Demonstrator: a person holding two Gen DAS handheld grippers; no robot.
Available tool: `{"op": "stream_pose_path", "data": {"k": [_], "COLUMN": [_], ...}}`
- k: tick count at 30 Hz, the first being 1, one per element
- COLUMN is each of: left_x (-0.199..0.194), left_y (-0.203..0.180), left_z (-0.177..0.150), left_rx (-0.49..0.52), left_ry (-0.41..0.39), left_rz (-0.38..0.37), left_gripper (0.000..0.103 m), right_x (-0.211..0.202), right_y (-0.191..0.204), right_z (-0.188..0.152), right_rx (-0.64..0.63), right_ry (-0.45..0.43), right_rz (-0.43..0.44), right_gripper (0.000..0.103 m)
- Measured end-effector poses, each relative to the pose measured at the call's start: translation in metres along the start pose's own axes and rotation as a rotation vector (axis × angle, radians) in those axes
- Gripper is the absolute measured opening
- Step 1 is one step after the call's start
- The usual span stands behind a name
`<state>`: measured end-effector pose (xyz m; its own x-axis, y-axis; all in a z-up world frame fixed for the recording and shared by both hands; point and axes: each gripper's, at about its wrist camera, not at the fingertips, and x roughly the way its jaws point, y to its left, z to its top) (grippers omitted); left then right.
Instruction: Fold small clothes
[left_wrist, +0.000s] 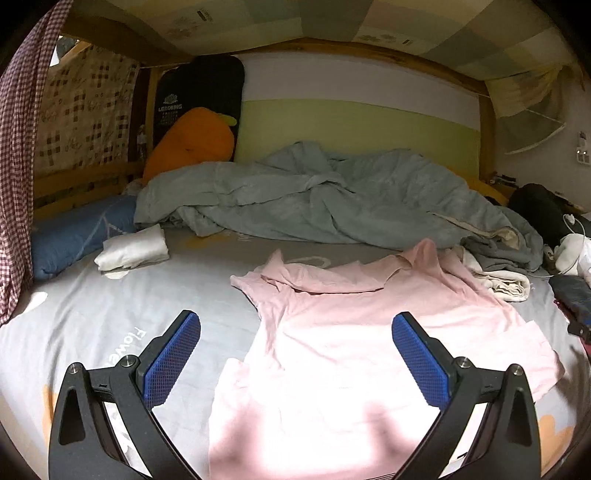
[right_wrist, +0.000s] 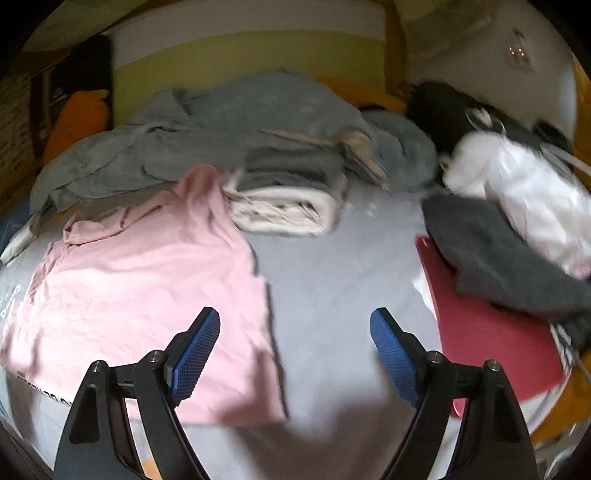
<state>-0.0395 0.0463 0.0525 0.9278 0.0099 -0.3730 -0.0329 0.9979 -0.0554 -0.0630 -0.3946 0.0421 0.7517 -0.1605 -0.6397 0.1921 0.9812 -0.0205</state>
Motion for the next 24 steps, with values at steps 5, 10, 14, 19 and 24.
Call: {"op": "stream_pose_path", "data": {"k": [5, 10, 14, 19, 24], "left_x": [-0.001, 0.001, 0.001, 0.0, -0.005], "left_y": [-0.001, -0.007, -0.013, -0.018, -0.018], "left_z": [-0.002, -0.005, -0.007, -0.007, -0.006], "left_rx": [-0.012, -0.005, 0.007, 0.019, 0.029], "left_ry": [0.007, 0.02, 0.02, 0.017, -0.006], "left_rz": [-0.007, -0.011, -0.007, 0.003, 0.007], "left_gripper": [0.103, 0.103, 0.103, 0.103, 0.103], "right_x": [0.013, 0.006, -0.011, 0.001, 0.004], "right_y": [-0.023, -0.018, -0.003, 0.006, 0.01], "right_z": [-0.021, -0.051, -0.065, -0.083, -0.086], "right_rx": [0.133, 0.165, 0.141, 0.163, 0.158], "right_ry": [0.151, 0.195, 0.158, 0.255, 0.262], "right_rz": [0.109, 0.144, 0.171, 0.245, 0.248], "right_gripper": [0.084, 0.084, 0.084, 0.084, 0.084]}}
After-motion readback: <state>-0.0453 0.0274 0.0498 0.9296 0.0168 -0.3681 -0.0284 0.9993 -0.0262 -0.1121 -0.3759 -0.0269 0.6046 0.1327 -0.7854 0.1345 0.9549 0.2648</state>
